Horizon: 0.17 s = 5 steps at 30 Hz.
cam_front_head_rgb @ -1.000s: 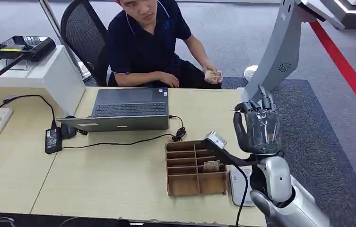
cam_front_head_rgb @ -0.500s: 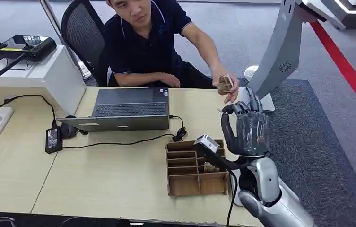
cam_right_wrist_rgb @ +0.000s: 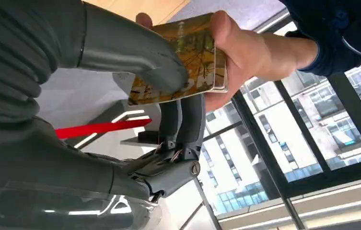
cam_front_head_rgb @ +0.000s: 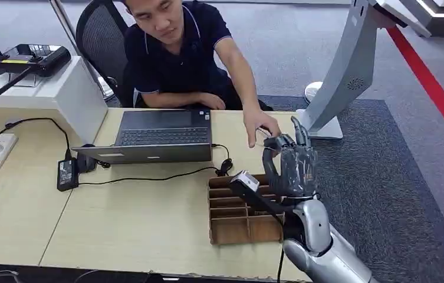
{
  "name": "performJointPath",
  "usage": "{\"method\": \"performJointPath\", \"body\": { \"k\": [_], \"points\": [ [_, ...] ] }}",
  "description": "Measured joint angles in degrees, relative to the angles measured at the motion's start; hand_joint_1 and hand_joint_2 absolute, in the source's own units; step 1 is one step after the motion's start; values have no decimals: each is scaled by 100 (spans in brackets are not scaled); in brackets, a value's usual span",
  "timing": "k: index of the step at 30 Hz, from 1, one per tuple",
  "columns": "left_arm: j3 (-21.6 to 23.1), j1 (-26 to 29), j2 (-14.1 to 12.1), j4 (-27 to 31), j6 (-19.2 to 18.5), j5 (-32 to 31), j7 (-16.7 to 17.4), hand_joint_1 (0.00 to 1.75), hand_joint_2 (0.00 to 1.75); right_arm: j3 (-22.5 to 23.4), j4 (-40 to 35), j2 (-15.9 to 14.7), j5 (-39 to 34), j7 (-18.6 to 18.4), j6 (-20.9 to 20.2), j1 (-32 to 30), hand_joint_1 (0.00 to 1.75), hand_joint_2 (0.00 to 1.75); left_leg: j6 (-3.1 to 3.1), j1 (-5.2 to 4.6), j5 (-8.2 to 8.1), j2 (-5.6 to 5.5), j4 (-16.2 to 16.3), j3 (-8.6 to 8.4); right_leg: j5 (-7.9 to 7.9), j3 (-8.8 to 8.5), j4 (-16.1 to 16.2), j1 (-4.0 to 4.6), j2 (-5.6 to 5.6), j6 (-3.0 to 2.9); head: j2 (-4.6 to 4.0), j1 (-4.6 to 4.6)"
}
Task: Pass the card to the sensor for recognition and then transmit it.
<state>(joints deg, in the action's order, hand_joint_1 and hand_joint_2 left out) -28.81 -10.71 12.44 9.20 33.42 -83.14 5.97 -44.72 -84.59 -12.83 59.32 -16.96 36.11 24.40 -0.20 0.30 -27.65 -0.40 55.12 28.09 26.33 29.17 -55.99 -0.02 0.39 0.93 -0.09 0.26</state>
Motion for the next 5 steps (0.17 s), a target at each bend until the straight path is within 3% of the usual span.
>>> {"method": "performJointPath", "body": {
  "k": [5],
  "points": [
    [31,5,0,0,-2,2,0,0,0,0,118,44,-4,0,0,4,175,175,0,0,0,-5,0,1,0,1,0,0,-6,0,0,0]
  ]
}}
